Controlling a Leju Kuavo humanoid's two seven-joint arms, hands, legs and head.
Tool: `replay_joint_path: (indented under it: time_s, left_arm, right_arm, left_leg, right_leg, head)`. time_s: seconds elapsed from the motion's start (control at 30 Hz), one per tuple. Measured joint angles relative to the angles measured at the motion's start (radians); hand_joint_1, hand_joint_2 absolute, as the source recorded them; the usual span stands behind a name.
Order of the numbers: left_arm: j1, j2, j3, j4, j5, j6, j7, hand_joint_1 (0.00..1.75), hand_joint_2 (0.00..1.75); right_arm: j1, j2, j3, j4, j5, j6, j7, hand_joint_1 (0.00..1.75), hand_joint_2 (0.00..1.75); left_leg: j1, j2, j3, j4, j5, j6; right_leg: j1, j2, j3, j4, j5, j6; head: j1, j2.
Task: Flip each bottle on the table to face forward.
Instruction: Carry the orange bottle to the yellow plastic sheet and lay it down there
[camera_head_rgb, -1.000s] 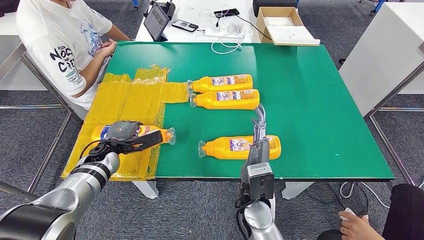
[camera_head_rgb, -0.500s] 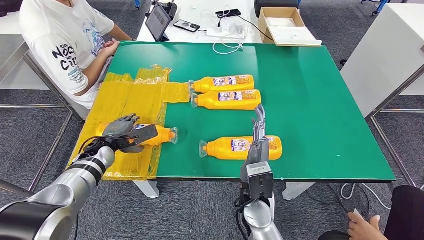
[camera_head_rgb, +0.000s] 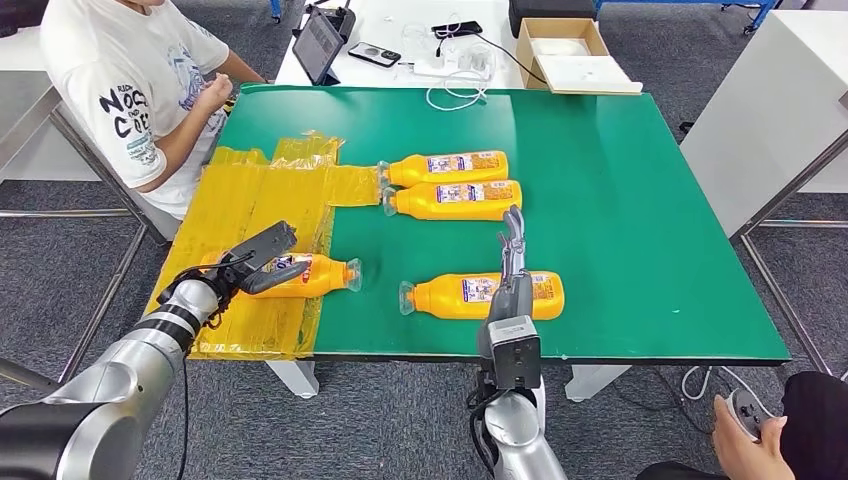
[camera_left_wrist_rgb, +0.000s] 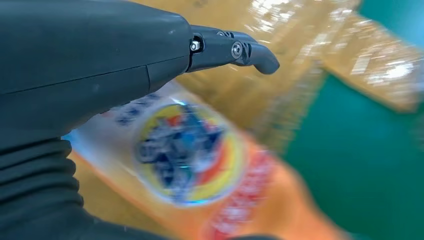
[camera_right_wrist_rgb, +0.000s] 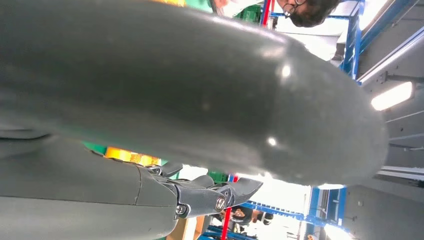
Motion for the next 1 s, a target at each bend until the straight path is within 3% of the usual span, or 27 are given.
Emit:
replay_joint_path:
  time_s: [0.13, 0.27, 0.37, 0.43, 0.5, 0.53, 0.63, 0.67, 0.77, 1.0]
  left_arm:
    - [0.02, -0.021, 0.08, -0.003, 0.086, 0.011, -0.08, 0.0, 0.0]
    - [0.031, -0.039, 0.123, -0.009, 0.112, 0.033, -0.104, 0.0, 0.0]
    - [0.048, -0.059, 0.157, -0.029, 0.177, 0.102, -0.158, 0.0, 0.0]
    - [0.07, -0.08, 0.175, -0.062, 0.203, 0.236, -0.215, 0.0, 0.0]
    - [0.096, -0.106, 0.183, -0.117, 0.201, 0.454, -0.28, 0.0, 0.0]
    - [0.111, -0.119, 0.184, -0.15, 0.201, 0.555, -0.312, 0.0, 0.44]
    - [0.172, -0.155, 0.182, -0.284, 0.262, 0.717, -0.378, 0.0, 1.75]
    - [0.198, -0.165, 0.176, -0.339, 0.306, 0.731, -0.387, 0.0, 1.75]
    - [0.279, -0.194, 0.142, -0.497, 0.437, 0.707, -0.394, 0.0, 1.75]
    - [0.438, -0.239, 0.07, -0.744, 0.554, 0.616, -0.396, 0.0, 1.75]
  right_arm:
    - [-0.002, 0.0, -0.002, 0.014, -0.001, 0.004, -0.005, 0.0, 0.0]
    - [-0.002, 0.0, -0.003, 0.021, -0.001, 0.004, -0.007, 0.0, 0.0]
    - [0.002, 0.0, -0.005, 0.022, 0.004, 0.0, -0.005, 0.0, 0.0]
    - [0.008, 0.001, -0.006, 0.021, 0.011, -0.003, 0.0, 0.0, 0.0]
    - [0.016, 0.005, -0.006, 0.021, 0.019, -0.007, 0.008, 0.0, 0.0]
    - [0.02, 0.007, -0.006, 0.021, 0.023, -0.01, 0.011, 0.0, 0.0]
    - [0.025, 0.012, 0.002, 0.023, 0.046, -0.018, 0.022, 0.0, 1.31]
    - [0.025, 0.012, 0.007, 0.025, 0.063, -0.022, 0.029, 0.0, 1.75]
    - [0.022, -0.004, 0.016, 0.03, 0.126, -0.031, 0.066, 0.0, 1.75]
    - [0.004, -0.095, -0.015, 0.024, 0.281, -0.007, 0.207, 0.0, 1.75]
  left_leg:
    - [0.0, 0.001, 0.0, 0.0, 0.0, 0.0]
    - [0.0, 0.001, -0.001, 0.0, 0.0, 0.0]
    - [0.0, 0.001, -0.002, 0.0, 0.0, 0.0]
    - [0.0, 0.001, -0.003, 0.0, 0.0, 0.0]
    - [0.0, 0.001, -0.005, 0.0, 0.0, 0.0]
    - [0.0, 0.001, -0.005, 0.0, 0.0, 0.0]
    - [0.0, 0.001, -0.006, 0.0, 0.0, 0.0]
    - [0.0, 0.001, -0.006, 0.0, 0.0, 0.0]
    - [0.0, 0.001, -0.008, 0.0, 0.0, 0.0]
    - [-0.001, 0.001, -0.009, 0.0, -0.001, 0.0]
  right_leg:
    - [0.0, 0.0, -0.001, 0.0, 0.0, 0.0]
    - [0.0, 0.0, -0.001, 0.0, 0.0, 0.0]
    - [0.0, 0.0, -0.003, 0.0, 0.0, 0.0]
    - [0.0, 0.0, -0.005, 0.0, 0.0, 0.0]
    - [0.0, 0.0, -0.005, 0.0, 0.0, 0.0]
    - [0.0, 0.0, -0.006, 0.0, 0.0, 0.0]
    - [0.0, 0.0, -0.006, 0.0, 0.0, 0.0]
    - [0.0, 0.0, -0.007, 0.0, 0.0, 0.0]
    - [0.0, 0.0, -0.008, 0.0, 0.0, 0.0]
    - [-0.001, 0.0, -0.009, -0.001, 0.0, 0.0]
  head:
    - [0.0, 0.0]
    - [0.0, 0.0]
    - [0.0, 0.0]
    - [0.0, 0.0]
    - [0.0, 0.0]
    - [0.0, 0.0]
    - [0.0, 0.0]
    - [0.0, 0.0]
    - [0.0, 0.0]
    - [0.0, 0.0]
